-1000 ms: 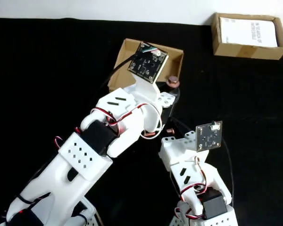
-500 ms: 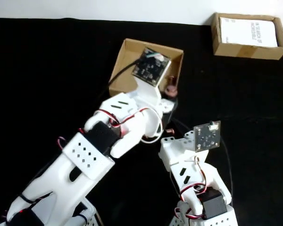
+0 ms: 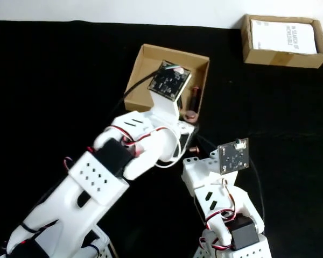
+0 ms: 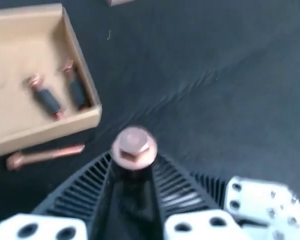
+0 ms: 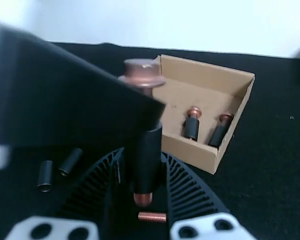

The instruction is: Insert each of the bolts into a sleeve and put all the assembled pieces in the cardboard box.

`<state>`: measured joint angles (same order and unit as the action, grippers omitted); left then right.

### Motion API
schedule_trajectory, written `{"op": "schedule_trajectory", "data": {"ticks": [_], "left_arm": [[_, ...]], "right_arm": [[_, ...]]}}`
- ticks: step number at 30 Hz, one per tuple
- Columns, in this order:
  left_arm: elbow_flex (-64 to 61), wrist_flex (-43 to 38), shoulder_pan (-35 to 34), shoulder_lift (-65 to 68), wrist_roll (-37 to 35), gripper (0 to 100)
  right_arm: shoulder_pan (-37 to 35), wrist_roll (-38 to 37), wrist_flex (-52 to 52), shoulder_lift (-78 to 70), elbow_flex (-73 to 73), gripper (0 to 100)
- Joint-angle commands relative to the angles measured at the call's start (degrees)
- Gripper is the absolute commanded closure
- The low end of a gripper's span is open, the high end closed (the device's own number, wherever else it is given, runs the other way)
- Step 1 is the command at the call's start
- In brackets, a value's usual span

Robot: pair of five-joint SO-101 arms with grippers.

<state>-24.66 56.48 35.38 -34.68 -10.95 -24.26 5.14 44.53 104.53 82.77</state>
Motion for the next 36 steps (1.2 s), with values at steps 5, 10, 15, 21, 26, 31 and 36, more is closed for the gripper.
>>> {"op": "schedule_trajectory", "data": {"ticks": [5, 10, 15, 21, 26, 31, 36], "left_arm": [[16.40, 24.53, -0.31, -0.48, 0.26, 79], [29.67, 37.71, -0.40, -0.57, 0.00, 82], [33.71, 41.05, -4.44, -5.05, 0.00, 98], [31.78, 41.14, -12.70, -12.88, 0.26, 99], [20.79, 41.32, -21.23, -23.08, 0.26, 99], [1.10, 40.97, -26.86, -37.32, 0.09, 99], [-17.54, 36.31, -32.66, -55.52, 0.35, 99]], "right_arm": [[0.40, -0.18, -2.07, 0.40, -0.92, 99.2], [4.62, 5.10, -4.62, -5.76, -7.87, 99.2], [5.32, 9.05, -4.53, -25.98, -25.27, 99.2], [5.32, 8.97, -4.53, -50.59, -45.05, 99.2], [5.14, 8.88, -4.26, -68.97, -60.44, 99.2], [3.47, 6.15, -1.54, -86.46, -77.05, 99.2], [1.45, 5.71, 3.56, -102.73, -93.93, 99.2]]}}
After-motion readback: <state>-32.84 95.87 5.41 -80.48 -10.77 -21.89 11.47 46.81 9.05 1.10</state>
